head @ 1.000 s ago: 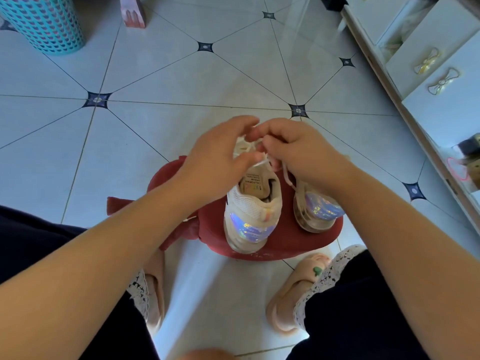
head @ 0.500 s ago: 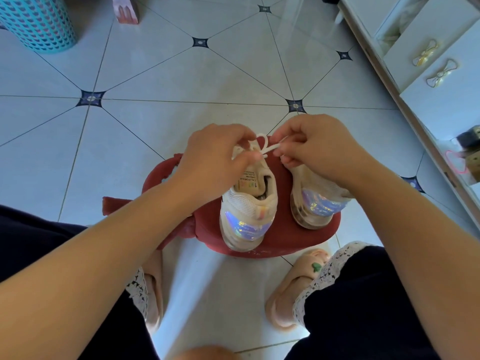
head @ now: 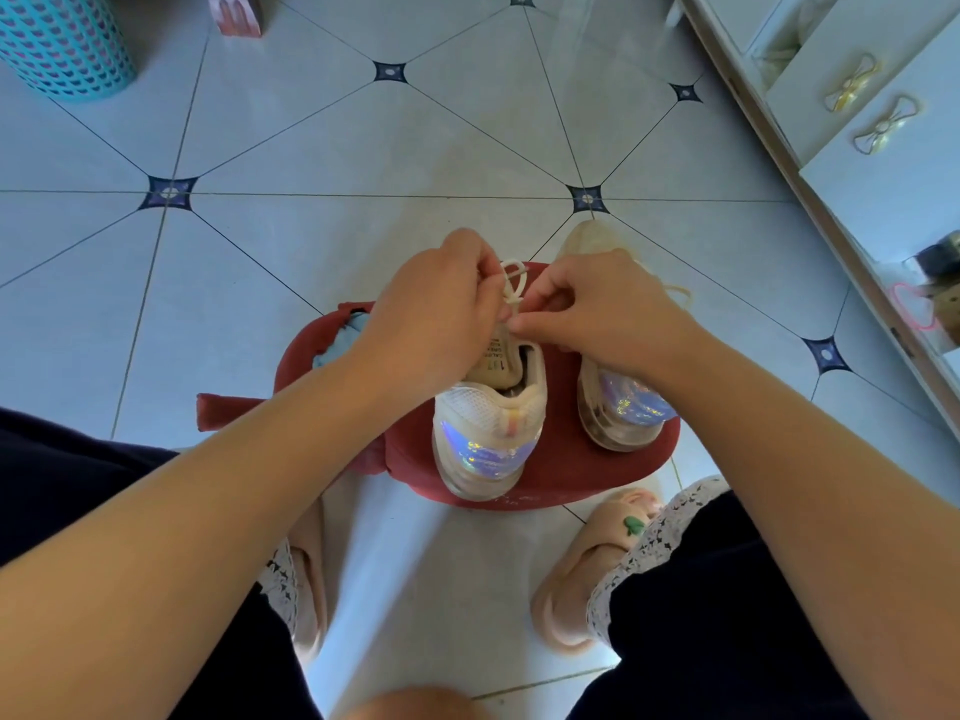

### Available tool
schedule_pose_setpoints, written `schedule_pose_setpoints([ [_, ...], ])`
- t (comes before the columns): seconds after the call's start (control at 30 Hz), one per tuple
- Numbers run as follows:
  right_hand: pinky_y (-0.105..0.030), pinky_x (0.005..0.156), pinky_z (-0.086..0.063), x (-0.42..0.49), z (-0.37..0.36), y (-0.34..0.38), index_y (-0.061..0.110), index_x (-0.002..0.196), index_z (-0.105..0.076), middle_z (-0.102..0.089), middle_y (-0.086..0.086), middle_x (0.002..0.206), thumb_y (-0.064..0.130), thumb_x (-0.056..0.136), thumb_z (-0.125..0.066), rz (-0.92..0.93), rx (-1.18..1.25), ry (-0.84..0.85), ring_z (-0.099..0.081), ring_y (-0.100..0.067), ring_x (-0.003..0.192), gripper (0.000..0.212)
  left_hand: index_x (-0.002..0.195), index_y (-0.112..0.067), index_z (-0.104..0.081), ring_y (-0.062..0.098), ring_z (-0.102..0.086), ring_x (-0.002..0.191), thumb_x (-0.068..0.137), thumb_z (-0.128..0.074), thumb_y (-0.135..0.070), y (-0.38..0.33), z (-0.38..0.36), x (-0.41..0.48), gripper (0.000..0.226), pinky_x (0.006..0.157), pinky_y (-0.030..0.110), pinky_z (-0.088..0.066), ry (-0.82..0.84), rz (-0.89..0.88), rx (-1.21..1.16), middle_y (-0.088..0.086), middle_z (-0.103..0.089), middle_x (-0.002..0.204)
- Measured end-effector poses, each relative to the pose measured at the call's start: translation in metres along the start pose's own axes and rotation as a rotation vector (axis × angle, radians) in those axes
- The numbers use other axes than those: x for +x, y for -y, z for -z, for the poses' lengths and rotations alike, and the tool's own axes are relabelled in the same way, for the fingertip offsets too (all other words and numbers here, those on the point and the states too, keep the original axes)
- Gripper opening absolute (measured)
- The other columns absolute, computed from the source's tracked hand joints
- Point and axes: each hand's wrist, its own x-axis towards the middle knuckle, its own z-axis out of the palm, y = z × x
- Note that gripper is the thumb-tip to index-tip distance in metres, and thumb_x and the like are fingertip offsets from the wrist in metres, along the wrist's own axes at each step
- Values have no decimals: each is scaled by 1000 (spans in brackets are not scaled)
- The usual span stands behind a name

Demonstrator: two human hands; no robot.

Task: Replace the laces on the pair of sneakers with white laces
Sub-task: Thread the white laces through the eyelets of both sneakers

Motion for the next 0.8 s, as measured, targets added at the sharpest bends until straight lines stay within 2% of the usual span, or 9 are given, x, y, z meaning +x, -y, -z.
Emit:
schedule_pose_setpoints([
  [0.07, -12, 54, -40, -1, -2, 3, 20, 72, -68, -66, 4, 67, 42, 70, -74, 0, -10, -23, -55, -7, 58, 24, 91, -16, -43, 25, -62, 83, 92, -44, -17, 1, -1, 0, 1, 78, 45, -48, -10, 7, -2, 8, -68, 90],
  [0.2, -38, 71, -55, 1, -4, 6, 17, 66, -68, -71, -12, 73, 24, 75, -70, -7, 18, -37, -65, -24, 69, 11, 92, -16, -45, 25, -58, 77, 91, -46, -18, 7, -5, -1, 2, 69, 39, -45, 18, -44, 90, 7, -67, 86],
  [0.27, -44, 75, -56, 3, -4, 4, 13, 70, -70, -71, -14, 74, 17, 77, -67, -63, 102, -22, -67, -29, 73, 9, 96, -14, -49, 27, -57, 81, 91, -47, -19, 10, -7, 0, 7, 69, 38, -44, 35, -56, 132, 7, -66, 89],
  [0.37, -36, 75, -58, 4, -2, -1, 7, 82, -71, -71, -14, 81, 13, 80, -68, -221, 408, 64, -70, -26, 78, 7, 98, -14, -50, 26, -58, 88, 92, -48, -19, 13, -9, 1, 8, 73, 36, -44, 33, -34, 109, 6, -68, 95],
  [0.53, -18, 60, -55, 4, -3, -4, 9, 82, -68, -69, -6, 78, 12, 81, -69, -304, 603, 98, -65, -12, 68, 3, 103, -14, -63, 21, -60, 96, 90, -52, -18, 12, -8, 1, 17, 81, 27, -40, -15, -31, 94, 4, -69, 100],
  [0.63, -17, 57, -53, 3, -4, -4, 5, 92, -66, -68, -6, 79, 10, 82, -67, -344, 687, 121, -65, -10, 68, 11, 97, -15, -66, 20, -61, 89, 89, -55, -22, 11, -9, 0, 16, 80, 30, -43, -29, -19, 107, 5, -69, 93],
  [0.8, -18, 66, -56, 2, -6, -7, 1, 98, -66, -69, -4, 79, 9, 83, -65, -351, 761, 143, -66, -8, 70, 17, 93, -18, -68, 18, -61, 85, 88, -56, -25, 10, -11, 2, 14, 80, 32, -45, -34, 6, 96, 2, -69, 88],
])
